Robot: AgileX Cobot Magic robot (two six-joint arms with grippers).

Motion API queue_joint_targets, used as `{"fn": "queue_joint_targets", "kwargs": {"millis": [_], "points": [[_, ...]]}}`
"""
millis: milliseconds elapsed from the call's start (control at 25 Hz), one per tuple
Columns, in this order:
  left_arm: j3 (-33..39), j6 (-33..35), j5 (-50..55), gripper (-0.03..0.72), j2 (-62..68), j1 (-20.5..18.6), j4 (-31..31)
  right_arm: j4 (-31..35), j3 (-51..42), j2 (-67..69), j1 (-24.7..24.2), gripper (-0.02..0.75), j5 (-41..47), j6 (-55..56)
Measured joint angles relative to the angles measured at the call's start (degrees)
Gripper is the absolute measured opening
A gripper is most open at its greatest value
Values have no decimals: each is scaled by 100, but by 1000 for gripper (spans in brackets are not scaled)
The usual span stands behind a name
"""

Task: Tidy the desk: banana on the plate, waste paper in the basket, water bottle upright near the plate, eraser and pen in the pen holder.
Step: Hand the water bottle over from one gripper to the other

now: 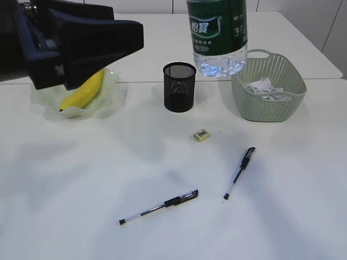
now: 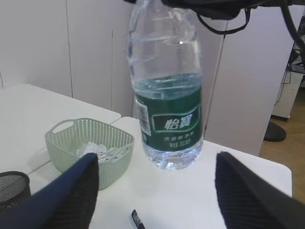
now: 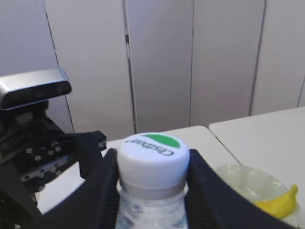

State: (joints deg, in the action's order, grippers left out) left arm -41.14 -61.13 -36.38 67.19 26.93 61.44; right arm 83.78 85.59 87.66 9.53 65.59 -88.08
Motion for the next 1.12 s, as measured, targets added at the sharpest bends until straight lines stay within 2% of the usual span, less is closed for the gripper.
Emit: {"fn": "queue_joint_targets", "kwargs": {"millis": [200,640,880,1120], "points": [[0,131,-188,546,0,0,-192,380,0,-11,9,252,353,-66],[-125,176,-658,547,0,0,-249,966,0,-11,63,252,366,-348],[-305,176,-727,547,0,0,-238,980,-9,-11,563,251,378,-554],[-358,180,-736,548,0,0,-204,1021,-9,-11,833,251,376,-586]]}}
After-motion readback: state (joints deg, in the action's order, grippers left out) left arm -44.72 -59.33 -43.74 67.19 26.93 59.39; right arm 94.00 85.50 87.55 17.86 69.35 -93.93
